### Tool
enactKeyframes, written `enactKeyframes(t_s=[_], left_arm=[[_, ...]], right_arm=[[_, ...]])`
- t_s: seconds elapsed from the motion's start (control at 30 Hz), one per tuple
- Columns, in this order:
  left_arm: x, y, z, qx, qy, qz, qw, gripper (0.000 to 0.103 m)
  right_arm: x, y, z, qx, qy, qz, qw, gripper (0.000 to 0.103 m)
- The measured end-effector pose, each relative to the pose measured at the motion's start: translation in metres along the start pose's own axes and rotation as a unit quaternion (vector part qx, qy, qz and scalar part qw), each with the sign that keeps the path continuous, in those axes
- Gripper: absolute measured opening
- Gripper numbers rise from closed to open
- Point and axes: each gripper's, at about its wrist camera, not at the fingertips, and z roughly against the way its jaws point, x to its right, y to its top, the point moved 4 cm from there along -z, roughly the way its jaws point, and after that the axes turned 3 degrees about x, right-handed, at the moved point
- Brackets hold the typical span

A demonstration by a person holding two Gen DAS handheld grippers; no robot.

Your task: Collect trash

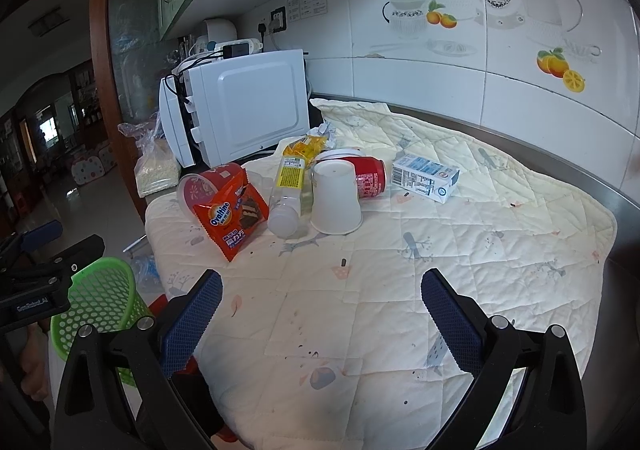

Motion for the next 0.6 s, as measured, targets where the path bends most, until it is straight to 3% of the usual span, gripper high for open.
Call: enactKeyframes(t_s=[0.6], left_arm=[[-0.023,0.003,-0.043,-0.025,-0.003,0.024,0.9994,0.098]], right_arm=[[0.008,0.026,-0.064,-0.024,0.011,0.016,1.0,0.094]])
